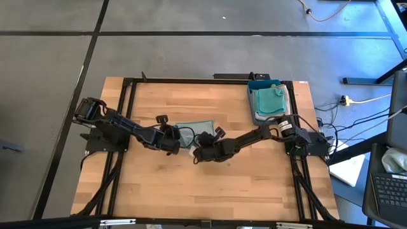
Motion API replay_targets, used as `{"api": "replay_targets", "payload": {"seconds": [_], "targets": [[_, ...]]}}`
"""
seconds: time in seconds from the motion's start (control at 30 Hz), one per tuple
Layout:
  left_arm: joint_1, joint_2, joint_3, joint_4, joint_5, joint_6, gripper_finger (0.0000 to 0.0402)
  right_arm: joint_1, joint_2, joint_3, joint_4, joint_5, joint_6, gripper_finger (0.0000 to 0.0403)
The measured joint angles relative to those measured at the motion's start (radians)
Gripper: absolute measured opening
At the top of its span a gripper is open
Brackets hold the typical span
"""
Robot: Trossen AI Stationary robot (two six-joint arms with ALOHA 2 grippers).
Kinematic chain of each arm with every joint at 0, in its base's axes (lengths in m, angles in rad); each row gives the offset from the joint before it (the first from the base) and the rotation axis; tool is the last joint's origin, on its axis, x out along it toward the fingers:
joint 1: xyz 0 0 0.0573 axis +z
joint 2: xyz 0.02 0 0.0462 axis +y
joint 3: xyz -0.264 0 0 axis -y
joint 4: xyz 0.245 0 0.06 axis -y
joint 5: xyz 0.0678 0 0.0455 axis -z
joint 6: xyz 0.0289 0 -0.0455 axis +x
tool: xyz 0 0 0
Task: Fold microfiber towels
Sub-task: Fold the light blue microfiber cloth
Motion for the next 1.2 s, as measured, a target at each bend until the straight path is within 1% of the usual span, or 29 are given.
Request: {"api": "replay_targets", "payload": {"seconds": [0.17,0.27,0.33,0.43,0.53,0.57,0.63,0.77,0.87,1.0,1.07,1.1,1.13,1.17,1.2], "targets": [[-0.001,0.000,-0.004,0.024,-0.122,0.017,0.0000,0.023,-0.023,0.006,-0.001,-0.011,-0.002,0.0025],[0.013,0.000,-0.004,0.071,-0.145,0.097,0.0000,0.022,-0.024,0.006,-0.005,-0.030,0.020,0.0031],[0.027,0.000,-0.004,0.099,-0.124,0.136,0.0000,0.022,-0.017,0.006,-0.010,-0.036,0.020,0.0033],[0.045,0.000,-0.005,0.112,-0.053,0.158,0.0006,0.022,-0.016,0.007,-0.018,-0.038,0.024,0.0033],[0.062,0.000,-0.005,0.112,0.053,0.156,0.0026,0.022,-0.016,0.007,-0.021,-0.047,0.029,0.0034],[0.065,0.000,-0.004,0.111,0.074,0.156,0.0035,0.022,-0.016,0.007,-0.022,-0.050,0.032,0.0034],[0.065,0.000,-0.005,0.097,0.082,0.156,0.0054,0.022,-0.015,0.007,-0.027,-0.056,0.039,0.0034],[0.062,-0.001,-0.004,0.057,0.042,0.154,0.0092,0.024,-0.016,0.007,-0.041,-0.057,0.040,0.0034],[0.044,-0.025,-0.005,0.017,0.004,0.152,0.0118,0.024,-0.016,0.006,-0.042,-0.057,0.040,0.0034],[0.004,-0.101,-0.004,-0.039,-0.104,0.127,0.0137,0.025,-0.016,0.001,-0.038,-0.057,0.040,0.0034],[-0.010,-0.153,-0.004,-0.065,-0.130,0.110,0.0140,0.025,-0.016,0.001,-0.037,-0.057,0.039,0.0034],[-0.016,-0.179,-0.005,-0.070,-0.121,0.094,0.0140,0.025,-0.016,0.001,-0.037,-0.057,0.039,0.0034],[-0.023,-0.207,-0.004,-0.070,-0.088,0.072,0.0139,0.025,-0.016,0.001,-0.037,-0.057,0.037,0.0034],[-0.032,-0.232,-0.004,-0.064,-0.026,0.047,0.0138,0.025,-0.016,0.001,-0.037,-0.057,0.034,0.0034],[-0.045,-0.254,-0.004,-0.055,0.062,0.024,0.0138,0.025,-0.016,0.001,-0.037,-0.057,0.028,0.0034]]}}
